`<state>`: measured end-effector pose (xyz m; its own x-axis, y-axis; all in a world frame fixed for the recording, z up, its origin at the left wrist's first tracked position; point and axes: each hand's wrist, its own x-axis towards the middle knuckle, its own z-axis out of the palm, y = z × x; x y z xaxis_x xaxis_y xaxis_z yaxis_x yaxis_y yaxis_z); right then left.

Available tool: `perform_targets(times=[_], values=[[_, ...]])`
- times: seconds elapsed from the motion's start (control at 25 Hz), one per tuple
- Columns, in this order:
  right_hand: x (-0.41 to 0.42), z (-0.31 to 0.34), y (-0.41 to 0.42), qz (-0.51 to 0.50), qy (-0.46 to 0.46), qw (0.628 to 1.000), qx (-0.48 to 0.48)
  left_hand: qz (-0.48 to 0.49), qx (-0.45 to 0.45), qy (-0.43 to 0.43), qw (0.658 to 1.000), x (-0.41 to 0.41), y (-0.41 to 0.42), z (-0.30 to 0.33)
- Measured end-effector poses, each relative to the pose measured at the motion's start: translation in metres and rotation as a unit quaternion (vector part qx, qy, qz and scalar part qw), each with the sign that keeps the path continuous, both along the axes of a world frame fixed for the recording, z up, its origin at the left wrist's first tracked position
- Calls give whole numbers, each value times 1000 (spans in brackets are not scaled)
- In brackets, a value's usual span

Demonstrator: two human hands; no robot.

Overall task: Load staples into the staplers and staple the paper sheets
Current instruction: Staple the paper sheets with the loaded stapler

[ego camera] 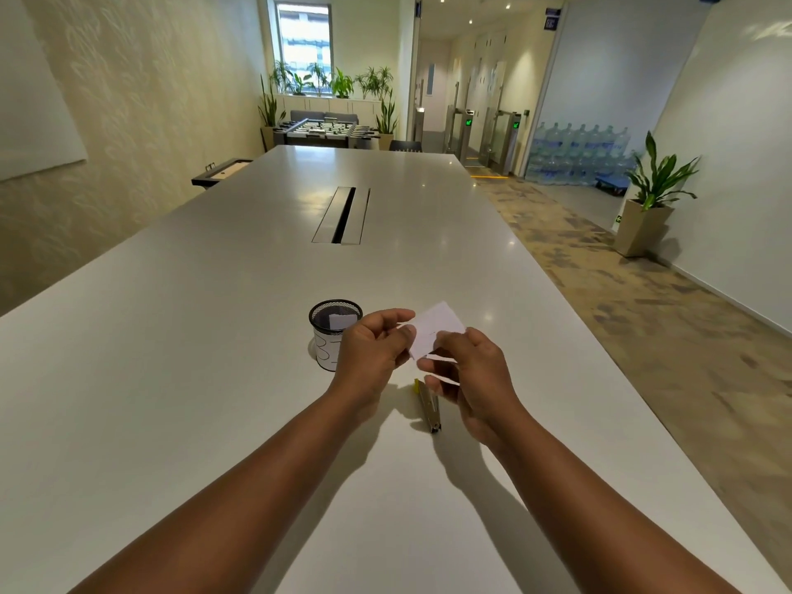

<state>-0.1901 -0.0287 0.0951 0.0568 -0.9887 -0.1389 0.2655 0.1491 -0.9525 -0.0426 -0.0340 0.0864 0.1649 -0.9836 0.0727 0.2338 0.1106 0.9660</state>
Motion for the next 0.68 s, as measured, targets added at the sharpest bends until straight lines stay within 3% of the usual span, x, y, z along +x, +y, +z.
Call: perform_targets(times=[0.24,0.4,0.68], values=[[-7,2,-2,-61,-10,995,-72,18,14,-19,1000,5,0,15],[-9,1,-2,-67,37,990,-120,-28,20,11,999,3,4,21],[-12,2,-5,-77,37,990,-109,-66,74,31,995,2,5,28]])
